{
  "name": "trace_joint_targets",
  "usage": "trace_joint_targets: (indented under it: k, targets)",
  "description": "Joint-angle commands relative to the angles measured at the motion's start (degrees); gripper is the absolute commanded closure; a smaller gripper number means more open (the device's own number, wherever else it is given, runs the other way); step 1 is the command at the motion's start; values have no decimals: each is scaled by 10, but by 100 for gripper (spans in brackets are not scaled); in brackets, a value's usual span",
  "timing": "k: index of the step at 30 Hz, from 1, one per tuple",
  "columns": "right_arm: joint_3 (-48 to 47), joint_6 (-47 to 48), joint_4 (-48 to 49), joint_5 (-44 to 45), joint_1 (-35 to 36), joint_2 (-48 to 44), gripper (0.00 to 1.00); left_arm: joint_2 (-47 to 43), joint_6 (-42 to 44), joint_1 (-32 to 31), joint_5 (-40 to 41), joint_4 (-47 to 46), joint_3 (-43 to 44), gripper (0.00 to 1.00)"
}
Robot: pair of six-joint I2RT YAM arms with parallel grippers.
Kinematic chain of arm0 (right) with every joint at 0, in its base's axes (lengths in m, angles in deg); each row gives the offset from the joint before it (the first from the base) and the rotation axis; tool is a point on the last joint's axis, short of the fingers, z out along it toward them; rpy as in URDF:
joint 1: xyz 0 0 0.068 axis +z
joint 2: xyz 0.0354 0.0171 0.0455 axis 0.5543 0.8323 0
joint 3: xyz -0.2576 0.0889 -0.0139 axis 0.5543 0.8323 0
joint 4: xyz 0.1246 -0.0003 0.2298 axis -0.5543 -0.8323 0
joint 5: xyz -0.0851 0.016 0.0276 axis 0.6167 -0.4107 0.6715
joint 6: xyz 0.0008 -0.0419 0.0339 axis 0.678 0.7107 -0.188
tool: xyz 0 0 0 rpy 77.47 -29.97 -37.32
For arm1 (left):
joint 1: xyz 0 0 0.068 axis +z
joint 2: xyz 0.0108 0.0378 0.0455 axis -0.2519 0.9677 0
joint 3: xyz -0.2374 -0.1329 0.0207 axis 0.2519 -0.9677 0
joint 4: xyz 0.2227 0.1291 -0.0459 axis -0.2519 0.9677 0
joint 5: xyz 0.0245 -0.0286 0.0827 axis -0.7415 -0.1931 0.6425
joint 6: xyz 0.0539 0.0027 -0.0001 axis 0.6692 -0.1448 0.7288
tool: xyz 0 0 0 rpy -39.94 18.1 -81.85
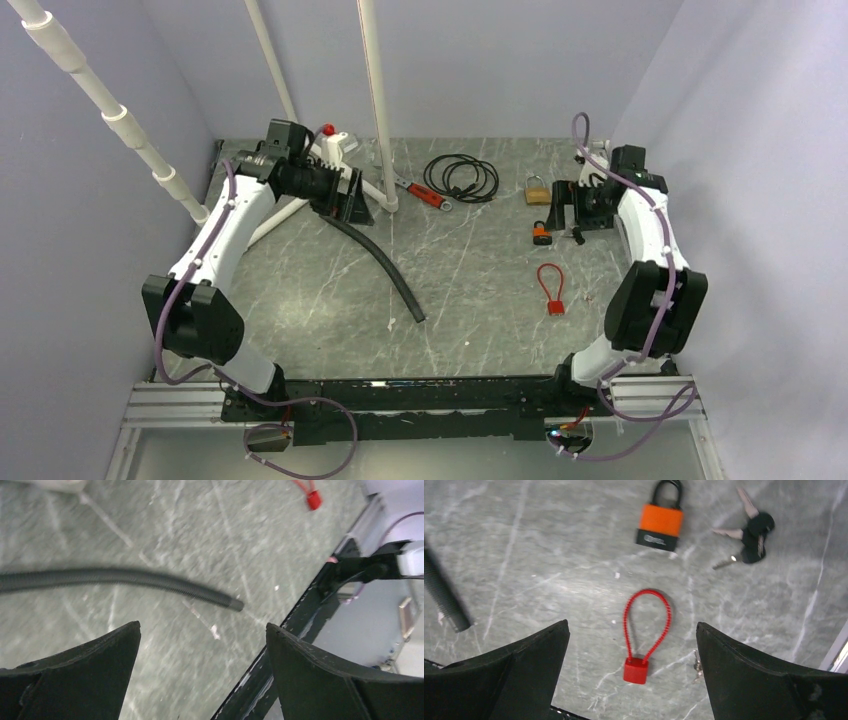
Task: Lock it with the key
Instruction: Reset both arms
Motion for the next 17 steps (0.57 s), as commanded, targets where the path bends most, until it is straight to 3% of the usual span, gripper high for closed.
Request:
trace_joint_targets:
  k: [1,10,17]
  targets:
    - [-8,8,10,-27,69,-69,0,-8,99,8,140,173,38,1]
    - [179,9,116,80,203,-234,0,-78,93,9,343,109,-77,1]
    - [233,-10,143,115,216,-298,0,-117,70,10,371,88,-128,1]
